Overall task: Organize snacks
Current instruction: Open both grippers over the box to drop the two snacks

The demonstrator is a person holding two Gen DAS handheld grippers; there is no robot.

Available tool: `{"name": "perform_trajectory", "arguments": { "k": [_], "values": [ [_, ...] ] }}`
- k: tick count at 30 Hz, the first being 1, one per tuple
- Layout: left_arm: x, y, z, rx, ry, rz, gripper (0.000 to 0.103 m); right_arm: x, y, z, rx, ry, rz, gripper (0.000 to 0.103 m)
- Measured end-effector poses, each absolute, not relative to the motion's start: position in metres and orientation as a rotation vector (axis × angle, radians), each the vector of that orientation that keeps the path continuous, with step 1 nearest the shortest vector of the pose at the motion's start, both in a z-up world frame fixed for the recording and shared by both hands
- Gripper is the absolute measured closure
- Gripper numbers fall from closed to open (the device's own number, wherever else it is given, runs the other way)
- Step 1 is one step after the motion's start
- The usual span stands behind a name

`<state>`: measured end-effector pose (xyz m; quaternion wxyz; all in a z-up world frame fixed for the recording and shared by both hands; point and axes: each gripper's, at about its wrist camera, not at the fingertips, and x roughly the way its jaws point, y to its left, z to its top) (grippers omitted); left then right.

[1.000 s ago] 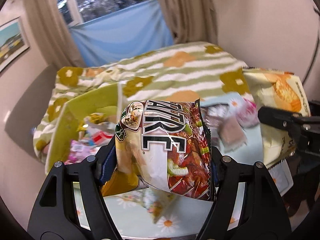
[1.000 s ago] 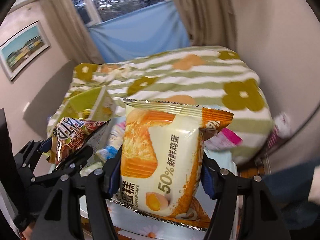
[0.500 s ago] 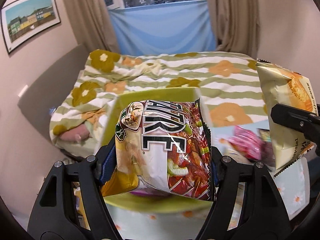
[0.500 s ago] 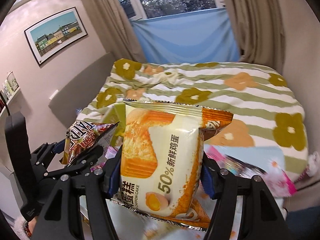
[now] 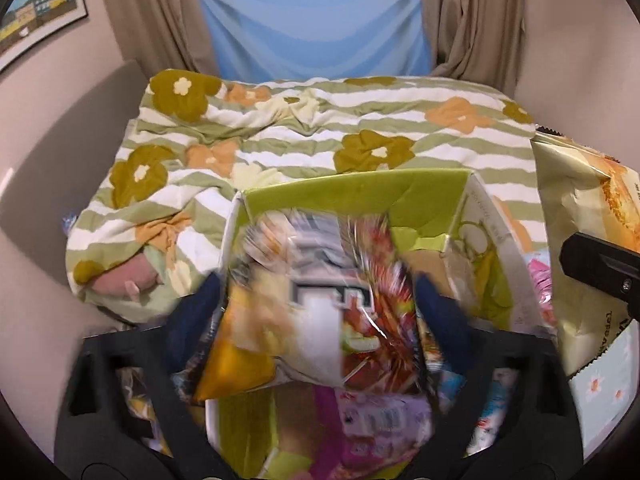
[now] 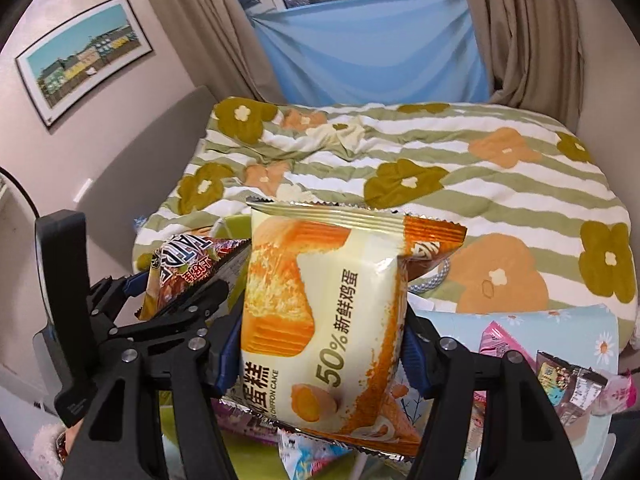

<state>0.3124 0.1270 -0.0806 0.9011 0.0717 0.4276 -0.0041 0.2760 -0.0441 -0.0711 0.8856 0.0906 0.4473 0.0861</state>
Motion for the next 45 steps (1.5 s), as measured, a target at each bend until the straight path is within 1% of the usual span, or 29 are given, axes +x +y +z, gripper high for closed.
{"name": "perform_trajectory", "arguments": {
  "k": [5,18,23,24,25,26,27,35,45],
  "values": [
    [0.315,0.129,-0.09,0.176,0.909,-0.04,0.0,0.283,-0.04,-0.081,0.192,0.966,0.141,0.042],
    [0.288,0.162,-0.074,0.076,0.934,0.059,0.0,0.317,-0.022,-0.079,0.148,1.0,0.253,0.042],
    [0.287,0.176,-0.082,0.059,0.956,0.112,0.0,0.342,-0.017,-0.095,0.129,1.02,0.285,0.04],
    [0.286,0.178,-0.085,0.059,0.964,0.124,0.0,0.345,-0.016,-0.1,0.13,1.026,0.286,0.034],
    [0.286,0.18,-0.086,0.059,0.969,0.129,0.0,0.349,-0.016,-0.106,0.129,1.035,0.282,0.026],
    [0.286,0.181,-0.089,0.059,0.976,0.138,0.0,0.352,-0.017,-0.11,0.127,1.042,0.278,0.004],
    [0.285,0.182,-0.092,0.059,0.982,0.144,0.0,0.352,-0.017,-0.113,0.127,1.04,0.279,0.0],
    [0.28,0.184,-0.097,0.049,1.003,0.147,0.0,0.338,-0.017,-0.114,0.095,1.036,0.294,0.0],
    [0.261,0.176,-0.052,0.069,0.911,0.134,0.0,0.304,-0.025,-0.063,0.102,0.949,0.279,0.0]
  ]
}}
